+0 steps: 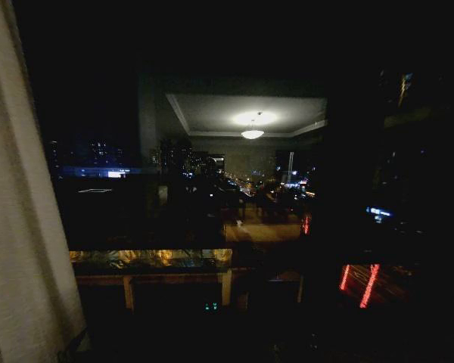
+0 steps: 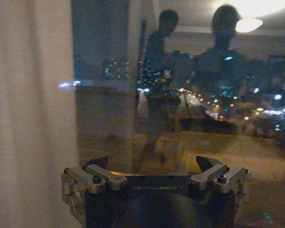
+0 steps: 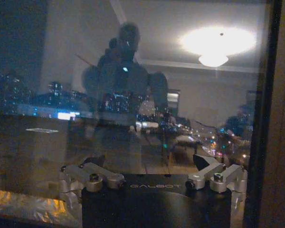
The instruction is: Open the curtains by pulling them apart, changing their state from closed to fully open.
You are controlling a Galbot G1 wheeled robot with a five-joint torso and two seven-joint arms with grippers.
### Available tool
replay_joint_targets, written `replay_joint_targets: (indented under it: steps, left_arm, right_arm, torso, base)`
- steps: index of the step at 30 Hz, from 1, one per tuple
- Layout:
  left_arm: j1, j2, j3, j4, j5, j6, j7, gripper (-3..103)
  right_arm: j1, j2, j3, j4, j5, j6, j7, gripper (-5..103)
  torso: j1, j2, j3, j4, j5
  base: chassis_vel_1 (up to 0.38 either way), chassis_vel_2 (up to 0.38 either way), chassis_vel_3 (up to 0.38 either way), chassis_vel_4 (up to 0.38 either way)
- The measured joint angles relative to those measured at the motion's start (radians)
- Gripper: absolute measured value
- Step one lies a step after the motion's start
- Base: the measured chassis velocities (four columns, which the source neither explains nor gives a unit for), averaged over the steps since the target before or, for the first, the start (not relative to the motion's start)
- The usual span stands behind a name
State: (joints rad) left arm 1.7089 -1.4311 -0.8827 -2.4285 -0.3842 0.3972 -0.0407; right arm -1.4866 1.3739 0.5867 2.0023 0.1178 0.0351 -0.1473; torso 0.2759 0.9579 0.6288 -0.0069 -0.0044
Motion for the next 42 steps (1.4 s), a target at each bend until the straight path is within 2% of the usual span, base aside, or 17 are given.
replay_joint_targets:
  steps: [6,14,18,27,42]
  left_arm:
    - [-0.007,-0.001,-0.03,0.028,-0.001,-0.019,-0.004,100]
    - [-0.067,-0.012,0.013,0.029,0.015,0.002,-0.036,100]
    - [-0.072,-0.016,0.019,0.029,0.014,0.002,-0.037,100]
    - [-0.064,-0.01,-0.005,0.03,0.012,-0.039,-0.048,100]
    - [-0.065,-0.006,-0.002,0.011,0.015,-0.021,-0.043,100]
  right_arm:
    - [-0.007,0.0,0.022,0.022,0.004,-0.02,0.0,100]
    - [-0.005,0.0,0.01,0.061,-0.027,-0.061,-0.004,100]
    - [-0.003,0.0,0.009,0.063,-0.034,-0.06,-0.004,100]
    - [0.01,0.0,-0.007,0.067,-0.05,-0.04,-0.006,100]
    - [0.03,0.0,0.011,0.077,-0.038,-0.061,-0.014,100]
  torso:
    - [0.0,0.0,0.0,0.0,0.0]
    - [0.0,0.0,0.0,-0.0001,0.0]
    - [0.0,0.0,0.0,-0.0001,0.0]
    - [0.0,0.0,0.0,0.0,0.0]
    - [0.0,0.0,0.0,0.0,0.0]
  base:
    - [0.0,0.0,0.0,0.0]
    - [0.0,0.0,0.0,0.0]
    - [0.0,0.0,0.0,0.0]
    - [0.0,0.0,0.0,0.0]
    - [-0.013,-0.008,0.012,0.01]
